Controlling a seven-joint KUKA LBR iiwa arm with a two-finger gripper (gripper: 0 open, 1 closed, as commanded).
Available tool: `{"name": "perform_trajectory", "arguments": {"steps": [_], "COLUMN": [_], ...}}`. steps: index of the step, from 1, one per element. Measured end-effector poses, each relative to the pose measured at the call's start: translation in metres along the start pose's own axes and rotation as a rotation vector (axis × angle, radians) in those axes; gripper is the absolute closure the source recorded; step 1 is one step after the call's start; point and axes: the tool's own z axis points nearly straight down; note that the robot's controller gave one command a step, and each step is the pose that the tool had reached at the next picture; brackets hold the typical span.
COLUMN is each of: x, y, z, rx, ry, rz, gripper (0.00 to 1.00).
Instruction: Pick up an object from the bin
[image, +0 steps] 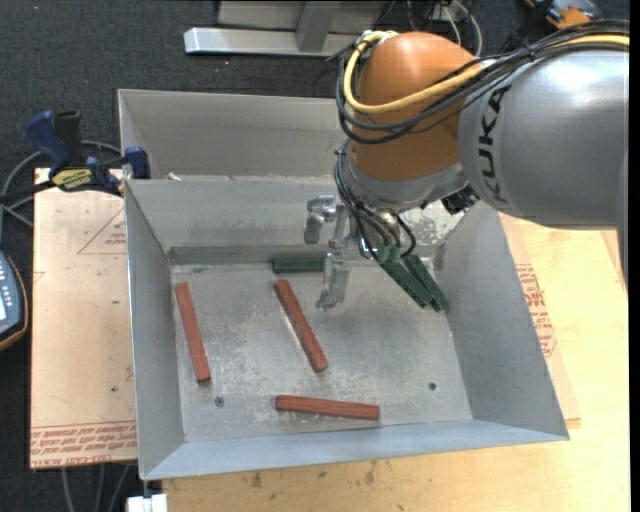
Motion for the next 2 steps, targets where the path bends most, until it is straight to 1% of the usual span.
{"name": "perform_trajectory", "arguments": {"steps": [1, 2], "x": [-0.018, -0.028], "y": [-0.008, -0.030], "z": [0.148, 0.171], "rx": [0.000, -0.001], "ry": [-0.001, -0.010], "rz": [0.143, 0.071], "gripper": [0.00, 0.00]}}
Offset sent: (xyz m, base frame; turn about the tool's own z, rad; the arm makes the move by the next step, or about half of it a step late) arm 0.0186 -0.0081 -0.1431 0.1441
